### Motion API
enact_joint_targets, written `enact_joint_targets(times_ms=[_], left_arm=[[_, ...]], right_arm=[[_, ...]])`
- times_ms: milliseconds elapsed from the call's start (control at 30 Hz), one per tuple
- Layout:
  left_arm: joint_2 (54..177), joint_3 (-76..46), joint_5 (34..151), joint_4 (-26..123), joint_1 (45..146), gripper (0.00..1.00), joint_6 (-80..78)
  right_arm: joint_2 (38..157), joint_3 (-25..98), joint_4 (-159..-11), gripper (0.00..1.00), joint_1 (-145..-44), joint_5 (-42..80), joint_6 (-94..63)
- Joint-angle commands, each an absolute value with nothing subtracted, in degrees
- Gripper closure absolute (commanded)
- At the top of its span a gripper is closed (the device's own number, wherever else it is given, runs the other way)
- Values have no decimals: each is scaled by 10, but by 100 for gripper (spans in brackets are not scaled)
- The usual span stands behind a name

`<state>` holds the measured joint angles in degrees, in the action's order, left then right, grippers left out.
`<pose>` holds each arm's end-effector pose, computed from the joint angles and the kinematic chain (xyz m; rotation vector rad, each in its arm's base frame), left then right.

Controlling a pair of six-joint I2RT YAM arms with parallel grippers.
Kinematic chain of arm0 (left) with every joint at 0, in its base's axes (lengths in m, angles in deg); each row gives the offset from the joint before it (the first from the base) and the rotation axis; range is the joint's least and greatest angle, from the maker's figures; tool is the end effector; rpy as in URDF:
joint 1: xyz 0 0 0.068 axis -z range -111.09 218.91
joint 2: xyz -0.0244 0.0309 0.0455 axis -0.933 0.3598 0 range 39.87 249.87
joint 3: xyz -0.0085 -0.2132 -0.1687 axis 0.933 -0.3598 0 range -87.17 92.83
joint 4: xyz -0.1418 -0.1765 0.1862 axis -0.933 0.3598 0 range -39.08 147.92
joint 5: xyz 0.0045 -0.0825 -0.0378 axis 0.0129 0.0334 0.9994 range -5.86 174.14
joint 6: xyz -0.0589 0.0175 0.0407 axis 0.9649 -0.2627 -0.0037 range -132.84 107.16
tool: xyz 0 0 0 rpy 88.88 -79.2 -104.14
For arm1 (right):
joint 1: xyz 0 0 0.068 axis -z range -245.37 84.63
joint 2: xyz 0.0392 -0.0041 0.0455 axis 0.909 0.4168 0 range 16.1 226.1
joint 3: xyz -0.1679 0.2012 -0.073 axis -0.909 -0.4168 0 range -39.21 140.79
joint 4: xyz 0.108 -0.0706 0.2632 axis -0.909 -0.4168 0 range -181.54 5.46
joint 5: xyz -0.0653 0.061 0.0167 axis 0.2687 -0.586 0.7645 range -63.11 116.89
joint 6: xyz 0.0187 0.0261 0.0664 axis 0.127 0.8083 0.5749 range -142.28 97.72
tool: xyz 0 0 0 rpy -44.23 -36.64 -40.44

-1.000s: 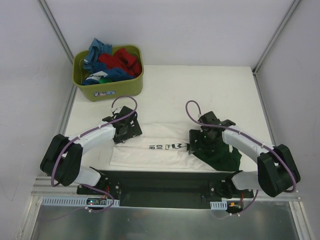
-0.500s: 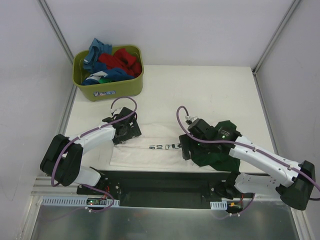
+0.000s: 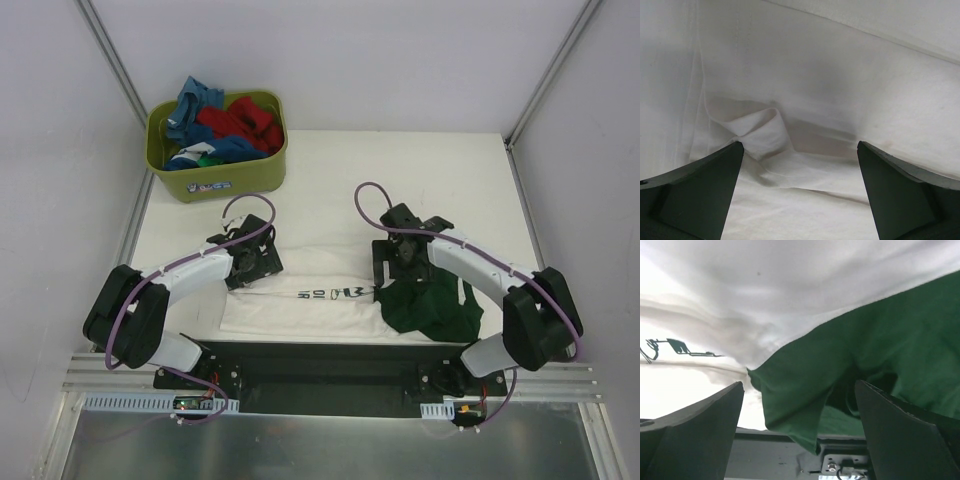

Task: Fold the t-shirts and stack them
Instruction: Fold the other side of the tshirt into a rectangle

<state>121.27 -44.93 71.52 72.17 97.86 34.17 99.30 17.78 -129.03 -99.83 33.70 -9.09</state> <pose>0.2697 -0.1338 0.1277 -0.4824 2.5519 -0.1953 0.2598 0.1694 0.1781 -0.4864 2.7431 0.0399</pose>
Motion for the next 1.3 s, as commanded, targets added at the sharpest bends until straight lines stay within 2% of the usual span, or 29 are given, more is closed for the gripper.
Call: enact_joint_targets(times_ms=[0, 200, 300, 433, 533, 633, 767, 867, 1033, 1100, 1267], left_arm=[[1231, -459, 700, 724, 984, 1, 344], [1229, -467, 688, 724, 984, 1, 343], [1230, -467, 685, 724, 984, 1, 339], [1233, -469, 686, 724, 983, 1, 337], [1233, -468, 681, 724, 984, 1, 335], [1233, -465, 678, 724, 983, 1, 332], [1231, -457, 691, 724, 984, 1, 327], [1223, -459, 691, 725, 983, 1, 327], [1213, -466, 684, 724, 983, 1, 325], [1209, -470, 677, 724, 983, 1, 324], [1209, -476, 669, 725, 972, 1, 330]], right_arm=[[999, 143, -1235, 3, -969, 253, -89], [964, 66, -1270, 3, -966, 265, -63], [899, 26, -1324, 3, -965, 287, -23], [728, -22, -1410, 3, -967, 302, 51], [619, -36, -1438, 3, -967, 238, 77], [573, -10, -1444, 3, -966, 232, 63], [617, 78, -1453, 3, -966, 285, 14], [695, 116, -1445, 3, -965, 289, -24], [822, 143, -1399, 3, -965, 319, -51], [859, 157, -1389, 3, -961, 369, -55], [890, 155, -1324, 1, -867, 381, -65]])
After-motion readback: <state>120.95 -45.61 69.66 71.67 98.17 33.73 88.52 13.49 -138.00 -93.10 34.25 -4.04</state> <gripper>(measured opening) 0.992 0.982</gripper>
